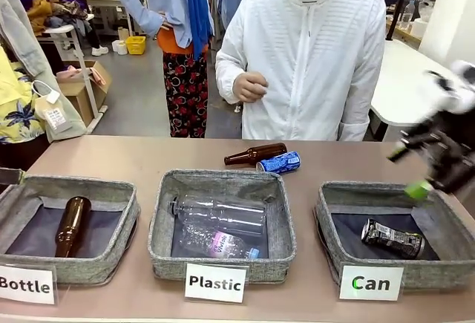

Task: Sort the can waste into the basket.
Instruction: Pick up the can waste from the table and place it in the right Fabric basket.

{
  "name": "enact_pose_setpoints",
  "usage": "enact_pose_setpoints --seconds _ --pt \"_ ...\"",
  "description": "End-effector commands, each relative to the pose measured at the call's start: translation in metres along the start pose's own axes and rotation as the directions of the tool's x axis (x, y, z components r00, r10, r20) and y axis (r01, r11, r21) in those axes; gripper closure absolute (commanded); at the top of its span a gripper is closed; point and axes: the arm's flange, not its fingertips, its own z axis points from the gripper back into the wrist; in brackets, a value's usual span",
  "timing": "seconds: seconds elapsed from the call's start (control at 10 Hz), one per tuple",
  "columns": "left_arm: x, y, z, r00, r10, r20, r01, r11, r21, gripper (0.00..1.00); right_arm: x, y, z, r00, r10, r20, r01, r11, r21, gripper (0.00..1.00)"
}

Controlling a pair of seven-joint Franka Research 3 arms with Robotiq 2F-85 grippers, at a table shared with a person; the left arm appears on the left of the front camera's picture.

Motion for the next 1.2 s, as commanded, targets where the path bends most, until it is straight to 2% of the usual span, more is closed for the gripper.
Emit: enact_pose_setpoints --seconds 0.0,0.1,0.3,0.4,0.5,0.7,0.8,0.9,1.0,1.1 --pt "0.001 -0.002 0.001 1.000 0.000 -0.001 0.000 1.000 -0.007 0.00 -0.083 0.032 0.019 0.858 -0.313 0.407 0.380 0.921 -0.092 0.00" --pt "0.001 -0.002 0.001 1.000 0.000 -0.001 0.000 1.000 -0.007 0.00 -0.127 0.048 0.021 0.753 -0.366 0.547 0.477 0.876 -0.071 0.00" --pt "0.001 -0.002 0.001 1.000 0.000 -0.001 0.000 1.000 -0.007 0.00 -0.172 0.053 0.013 0.634 -0.404 0.659 0.558 0.830 -0.028 0.00" --pt "0.001 -0.002 0.001 1.000 0.000 -0.001 0.000 1.000 -0.007 0.00 -0.184 0.048 0.005 0.595 -0.439 0.673 0.604 0.797 -0.014 0.00" --pt "0.001 -0.002 0.001 1.000 0.000 -0.001 0.000 1.000 -0.007 0.00 -0.171 0.027 0.067 0.783 -0.418 0.461 0.477 0.879 -0.014 0.00" --pt "0.001 -0.002 0.001 1.000 0.000 -0.001 0.000 1.000 -0.007 0.00 -0.171 0.027 0.067 0.783 -0.418 0.461 0.477 0.879 -0.014 0.00" --pt "0.001 -0.002 0.001 1.000 0.000 -0.001 0.000 1.000 -0.007 0.00 -0.193 0.022 0.059 0.706 -0.477 0.523 0.556 0.831 0.008 0.00" --pt "0.001 -0.002 0.001 1.000 0.000 -0.001 0.000 1.000 -0.007 0.00 -0.181 -0.011 0.052 0.673 -0.559 0.484 0.629 0.777 0.023 0.00" --pt "0.001 -0.002 0.001 1.000 0.000 -0.001 0.000 1.000 -0.007 0.00 -0.174 -0.025 0.054 0.642 -0.576 0.507 0.641 0.765 0.058 0.00" --pt "0.001 -0.002 0.001 1.000 0.000 -0.001 0.000 1.000 -0.007 0.00 -0.167 -0.030 0.058 0.576 -0.628 0.523 0.674 0.727 0.130 0.00"
